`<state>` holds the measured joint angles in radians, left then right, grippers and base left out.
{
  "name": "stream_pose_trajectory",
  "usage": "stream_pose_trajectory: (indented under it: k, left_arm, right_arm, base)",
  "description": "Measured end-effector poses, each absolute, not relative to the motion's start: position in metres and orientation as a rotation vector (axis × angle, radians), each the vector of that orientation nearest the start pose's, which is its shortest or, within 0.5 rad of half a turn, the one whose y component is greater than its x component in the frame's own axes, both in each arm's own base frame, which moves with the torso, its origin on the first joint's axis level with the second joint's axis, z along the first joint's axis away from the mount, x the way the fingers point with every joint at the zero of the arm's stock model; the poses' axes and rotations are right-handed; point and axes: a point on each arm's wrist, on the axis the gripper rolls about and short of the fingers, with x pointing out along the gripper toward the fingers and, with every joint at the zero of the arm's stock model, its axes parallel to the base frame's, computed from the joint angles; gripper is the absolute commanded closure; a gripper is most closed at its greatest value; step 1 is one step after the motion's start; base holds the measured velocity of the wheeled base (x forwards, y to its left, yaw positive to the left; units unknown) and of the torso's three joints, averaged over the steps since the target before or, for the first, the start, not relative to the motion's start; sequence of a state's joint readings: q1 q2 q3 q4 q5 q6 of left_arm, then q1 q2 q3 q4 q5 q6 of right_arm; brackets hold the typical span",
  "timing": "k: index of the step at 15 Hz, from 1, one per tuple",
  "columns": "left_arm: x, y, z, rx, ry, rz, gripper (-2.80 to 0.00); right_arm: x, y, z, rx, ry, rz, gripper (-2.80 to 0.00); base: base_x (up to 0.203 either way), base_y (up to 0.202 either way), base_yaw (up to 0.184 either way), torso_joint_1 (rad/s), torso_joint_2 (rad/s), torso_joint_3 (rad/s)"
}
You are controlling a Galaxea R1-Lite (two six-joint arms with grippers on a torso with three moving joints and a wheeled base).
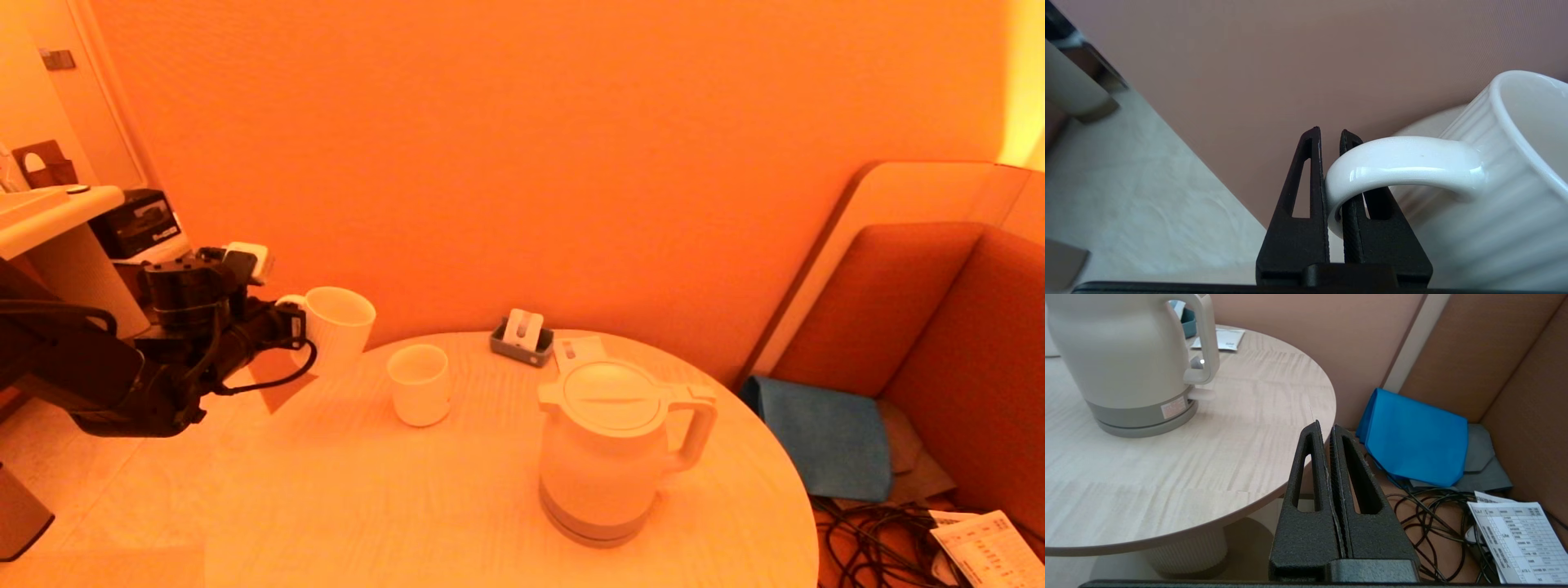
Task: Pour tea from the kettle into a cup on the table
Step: Put the cup down on the table
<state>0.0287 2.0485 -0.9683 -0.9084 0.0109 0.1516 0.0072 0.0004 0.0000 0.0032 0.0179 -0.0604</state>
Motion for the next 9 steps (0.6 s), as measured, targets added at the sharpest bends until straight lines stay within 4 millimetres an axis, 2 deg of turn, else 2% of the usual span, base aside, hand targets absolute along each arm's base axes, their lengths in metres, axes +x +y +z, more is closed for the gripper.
stream_pose_trajectory:
  k: [4,9]
  left_arm:
    - [0.366,0.01,0.11,0.083,0.241,-0.022,0.0]
    - [0.336,0.008,0.077,0.067,0.237,-0.071,0.0]
  right_arm:
    - [-0.023,0.0,0.075,-0.061,0.003,0.025,0.0]
    - [-0.023,0.0,0.075,-0.061,0.003,0.025,0.0]
  base:
    - [0.0,0.0,0.0,0.0,0.0,0.0]
    - [0.0,0.0,0.0,0.0,0.0,0.0]
